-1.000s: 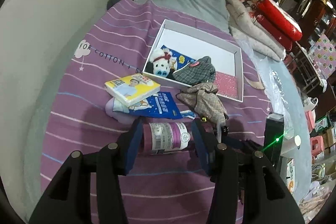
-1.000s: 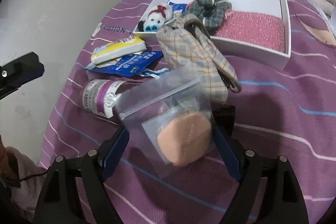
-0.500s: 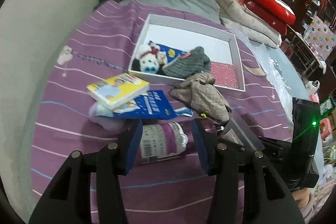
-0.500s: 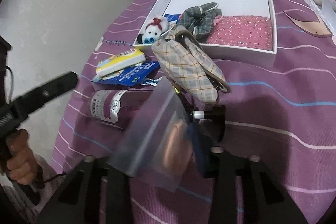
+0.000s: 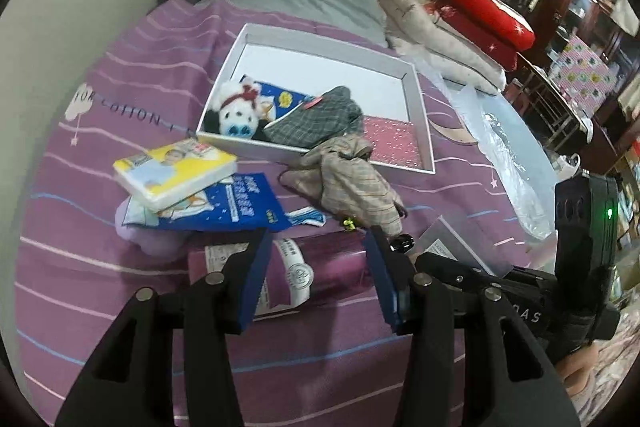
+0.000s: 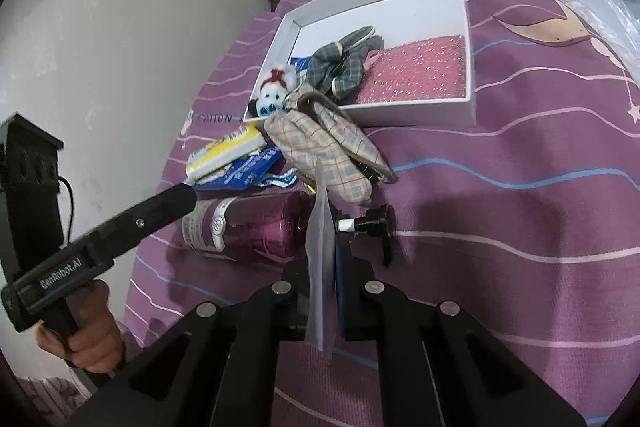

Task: Organize soft objects
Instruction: 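Grasp the beige checked cloth with the left tool while the right tool holds the clear bag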

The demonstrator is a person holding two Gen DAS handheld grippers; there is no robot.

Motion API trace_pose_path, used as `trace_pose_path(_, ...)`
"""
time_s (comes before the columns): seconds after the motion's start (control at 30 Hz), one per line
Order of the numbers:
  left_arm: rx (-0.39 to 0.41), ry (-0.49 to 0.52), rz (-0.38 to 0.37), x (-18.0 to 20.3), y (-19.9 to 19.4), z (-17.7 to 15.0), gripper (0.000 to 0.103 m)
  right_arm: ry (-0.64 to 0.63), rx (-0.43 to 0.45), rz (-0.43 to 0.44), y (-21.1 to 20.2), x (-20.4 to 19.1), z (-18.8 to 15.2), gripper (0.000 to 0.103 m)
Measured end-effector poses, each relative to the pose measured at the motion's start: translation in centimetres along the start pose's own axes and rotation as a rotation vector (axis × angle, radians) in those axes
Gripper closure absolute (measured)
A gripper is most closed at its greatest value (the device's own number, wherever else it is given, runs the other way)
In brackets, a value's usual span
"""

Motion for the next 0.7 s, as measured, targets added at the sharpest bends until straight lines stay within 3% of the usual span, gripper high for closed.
trace_pose_path(0.1,-0.004,0.034,-0.013,0.8,0.3,0.0,0.046,0.017,0.010,0.010,-0.3,0.4,-0.1,0.098)
trace_pose_path(0.27,-0.033,0.028,-0.139,1.7,1.4,0.5,0.045,0.037,0.033,0.017,-1.1,0.8,0.2,0.098)
trace_pose_path(0.5,-0.044,0.012,-0.077,1.4,4.2,2.6,0.045,0.065,0.076,0.017,-2.3,1.7,0.5,0.098)
trace_pose_path(0.7,-0.087,-0.020,-0.101,1.2,6.8,3.2,0.045,0.107,0.093,0.027,-2.5,2.7,0.7,0.098)
Point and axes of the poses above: each gripper's, at about its wrist camera, not at the fingertips, and y roughly the way its jaws point, x to its right, z to its top, the point moved 3 cm from there along y, roughly the way its jaws point, and after that the axes turned 2 degrees about -z, right-handed, at the moved point
